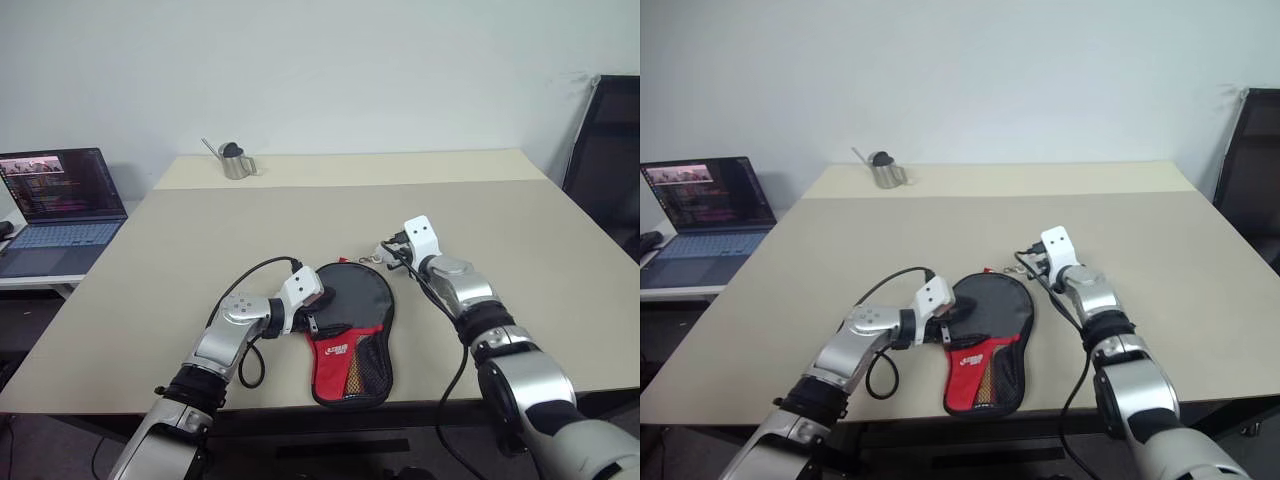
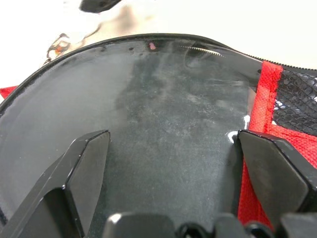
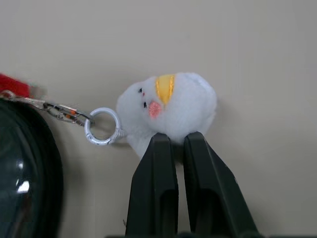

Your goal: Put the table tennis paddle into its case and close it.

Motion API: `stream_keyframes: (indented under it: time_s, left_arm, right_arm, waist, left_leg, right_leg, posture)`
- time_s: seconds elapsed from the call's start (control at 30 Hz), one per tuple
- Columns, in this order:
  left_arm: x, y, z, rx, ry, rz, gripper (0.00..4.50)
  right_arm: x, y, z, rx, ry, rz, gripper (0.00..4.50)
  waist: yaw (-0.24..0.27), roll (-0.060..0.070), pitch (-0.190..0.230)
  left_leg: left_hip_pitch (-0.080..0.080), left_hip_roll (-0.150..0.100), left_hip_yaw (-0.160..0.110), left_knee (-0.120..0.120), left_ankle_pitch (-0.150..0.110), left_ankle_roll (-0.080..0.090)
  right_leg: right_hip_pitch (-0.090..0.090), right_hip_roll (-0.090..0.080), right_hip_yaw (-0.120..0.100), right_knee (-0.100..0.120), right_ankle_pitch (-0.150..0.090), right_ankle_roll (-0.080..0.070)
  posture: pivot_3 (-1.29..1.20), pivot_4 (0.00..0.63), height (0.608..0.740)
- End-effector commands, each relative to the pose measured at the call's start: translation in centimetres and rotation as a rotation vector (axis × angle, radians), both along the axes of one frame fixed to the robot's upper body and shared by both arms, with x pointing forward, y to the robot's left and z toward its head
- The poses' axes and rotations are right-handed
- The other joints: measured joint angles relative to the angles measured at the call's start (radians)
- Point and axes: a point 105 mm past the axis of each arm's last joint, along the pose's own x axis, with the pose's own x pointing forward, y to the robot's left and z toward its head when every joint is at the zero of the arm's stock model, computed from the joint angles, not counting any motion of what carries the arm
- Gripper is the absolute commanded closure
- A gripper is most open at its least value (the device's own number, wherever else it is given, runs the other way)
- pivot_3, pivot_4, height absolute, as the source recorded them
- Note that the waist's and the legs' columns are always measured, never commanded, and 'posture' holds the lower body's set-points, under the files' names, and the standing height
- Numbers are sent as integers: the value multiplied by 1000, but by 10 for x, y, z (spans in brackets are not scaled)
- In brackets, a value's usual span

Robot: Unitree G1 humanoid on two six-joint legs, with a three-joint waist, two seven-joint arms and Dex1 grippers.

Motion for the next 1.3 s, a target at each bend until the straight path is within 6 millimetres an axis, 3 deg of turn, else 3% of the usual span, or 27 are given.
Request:
stream_keyframes:
  time_s: [0.03,0.13,0.43,0.6,0.77,0.87,1.1,1.3]
  left_arm:
    - [-2,6,-28,88,68,34,0]
    - [-1,4,-28,87,70,33,0]
    - [3,-4,-30,85,73,19,0]
    - [5,-5,-31,89,71,14,0]
    - [7,-5,-31,92,67,13,0]
    - [8,-6,-30,90,65,12,0]
    - [8,-9,-30,86,63,6,0]
    - [8,-9,-30,83,61,8,0]
  right_arm:
    - [-10,-18,21,-10,-43,-20,4480]
    - [-24,-29,25,-21,-40,-27,4480]
    - [-101,-71,27,-76,49,-45,4480]
    - [-142,-69,18,-45,141,-28,4480]
    - [-170,-51,17,-22,219,72,4480]
    - [-176,-45,14,-21,251,110,4480]
    - [-158,-46,7,-4,262,58,4480]
    - [-155,-56,1,-14,278,19,2626]
  waist:
    - [0,1,-1]
    - [2,3,-2]
    - [14,4,-3]
    - [24,4,-3]
    - [25,4,-3]
    - [25,3,-3]
    - [25,3,-4]
    - [25,3,-4]
  left_leg:
    - [0,0,0,0,0,0]
    - [0,0,-2,0,0,0]
    - [-2,-2,-4,0,0,0]
    - [-2,-1,-3,0,0,0]
    - [-2,-1,-4,0,0,0]
    - [-2,-1,-4,0,0,0]
    - [-2,0,-5,-1,0,0]
    - [-2,0,-4,-5,0,0]
  right_leg:
    - [1,0,-1,-1,0,0]
    - [2,-1,-4,-2,0,0]
    - [4,-3,-8,-4,-4,6]
    - [4,-3,-7,-5,-5,8]
    - [5,-4,-8,-7,-5,8]
    - [6,-3,-9,-9,-5,9]
    - [7,-3,-10,-13,-5,10]
    - [7,-3,-9,-16,-5,10]
  posture:
    - [0,150,740]
    - [0,150,740]
    - [0,150,740]
    - [0,150,740]
    - [0,150,740]
    - [0,150,740]
    - [0,150,740]
    - [0,150,740]
